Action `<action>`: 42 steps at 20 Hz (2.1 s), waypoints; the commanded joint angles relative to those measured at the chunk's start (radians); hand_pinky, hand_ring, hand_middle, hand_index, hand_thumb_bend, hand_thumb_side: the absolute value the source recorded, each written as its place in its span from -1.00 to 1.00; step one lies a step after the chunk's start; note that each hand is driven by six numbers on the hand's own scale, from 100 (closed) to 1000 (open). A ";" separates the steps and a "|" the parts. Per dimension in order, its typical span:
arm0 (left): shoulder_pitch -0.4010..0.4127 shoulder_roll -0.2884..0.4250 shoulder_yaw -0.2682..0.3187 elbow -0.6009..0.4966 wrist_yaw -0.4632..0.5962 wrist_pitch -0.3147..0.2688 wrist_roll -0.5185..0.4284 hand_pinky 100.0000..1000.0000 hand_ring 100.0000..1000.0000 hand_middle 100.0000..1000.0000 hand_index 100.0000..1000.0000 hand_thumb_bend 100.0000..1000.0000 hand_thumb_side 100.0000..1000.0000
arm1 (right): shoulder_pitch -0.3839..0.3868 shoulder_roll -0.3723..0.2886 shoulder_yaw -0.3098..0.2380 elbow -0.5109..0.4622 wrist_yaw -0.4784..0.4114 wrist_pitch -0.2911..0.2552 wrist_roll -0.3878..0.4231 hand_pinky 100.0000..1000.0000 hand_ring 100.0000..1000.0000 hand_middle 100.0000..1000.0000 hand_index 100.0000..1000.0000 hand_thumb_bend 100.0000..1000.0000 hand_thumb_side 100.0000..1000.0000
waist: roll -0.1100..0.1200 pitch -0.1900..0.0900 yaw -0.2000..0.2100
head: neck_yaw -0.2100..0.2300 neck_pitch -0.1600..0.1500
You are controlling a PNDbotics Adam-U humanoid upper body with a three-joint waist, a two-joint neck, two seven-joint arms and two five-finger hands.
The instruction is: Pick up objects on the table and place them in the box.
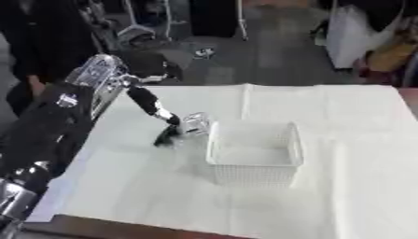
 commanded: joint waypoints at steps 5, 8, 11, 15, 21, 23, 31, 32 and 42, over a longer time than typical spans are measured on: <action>-0.057 -0.025 0.042 0.090 -0.033 0.009 -0.072 1.00 0.86 0.78 0.90 0.12 1.00 | -0.019 0.006 0.001 -0.013 -0.011 0.002 0.006 -0.22 -0.02 0.08 0.68 -0.93 1.00 | 0.000 -0.014 -0.011 | 0.015 -0.003; -0.079 -0.046 0.056 0.135 -0.018 0.012 -0.122 1.00 0.86 0.80 0.91 0.05 1.00 | -0.020 0.009 0.000 -0.013 -0.012 0.004 0.007 -0.22 -0.02 0.08 0.68 -0.94 1.00 | 0.000 -0.011 -0.015 | 0.017 -0.009; -0.101 -0.066 0.068 0.175 -0.016 0.032 -0.191 1.00 0.88 0.80 0.90 0.04 1.00 | -0.023 0.012 0.000 -0.013 -0.013 0.003 0.006 -0.22 -0.02 0.08 0.68 -0.95 1.00 | 0.000 -0.010 -0.019 | 0.021 -0.011; -0.119 -0.086 0.082 0.211 -0.057 0.066 -0.258 1.00 0.92 0.81 0.91 0.11 1.00 | -0.027 0.017 0.000 -0.013 -0.014 0.000 0.005 -0.22 -0.02 0.08 0.69 -0.96 1.00 | 0.002 -0.009 -0.024 | 0.025 -0.015; -0.139 -0.109 0.093 0.242 -0.200 0.091 -0.269 1.00 0.98 0.82 0.89 0.18 1.00 | -0.034 0.025 0.002 -0.013 -0.015 -0.002 0.005 -0.21 -0.02 0.08 0.69 -0.97 1.00 | 0.005 -0.005 -0.034 | 0.038 -0.022; -0.143 -0.117 0.099 0.250 -0.242 0.096 -0.252 1.00 0.99 0.82 0.88 0.16 1.00 | -0.037 0.027 0.003 -0.013 -0.016 -0.003 0.006 -0.21 -0.02 0.08 0.69 -0.97 1.00 | 0.006 -0.003 -0.037 | 0.045 -0.021; -0.136 -0.137 0.132 0.275 -0.338 0.126 -0.169 1.00 0.98 0.82 0.88 0.18 1.00 | -0.054 0.042 0.010 -0.013 -0.022 -0.008 0.013 -0.21 -0.02 0.08 0.69 -0.98 1.00 | 0.010 0.015 -0.057 | 0.077 -0.028; -0.137 -0.139 0.136 0.279 -0.349 0.133 -0.162 1.00 0.98 0.82 0.88 0.19 1.00 | -0.056 0.045 0.011 -0.013 -0.023 -0.008 0.013 -0.21 -0.02 0.08 0.69 -0.98 1.00 | 0.010 0.018 -0.060 | 0.079 -0.032; -0.163 -0.133 0.168 0.297 -0.418 0.176 -0.120 1.00 0.99 0.82 0.91 0.18 0.99 | -0.086 0.057 0.018 -0.013 -0.027 -0.014 0.022 -0.22 -0.02 0.08 0.70 -0.97 1.00 | 0.017 0.065 -0.090 | 0.098 -0.074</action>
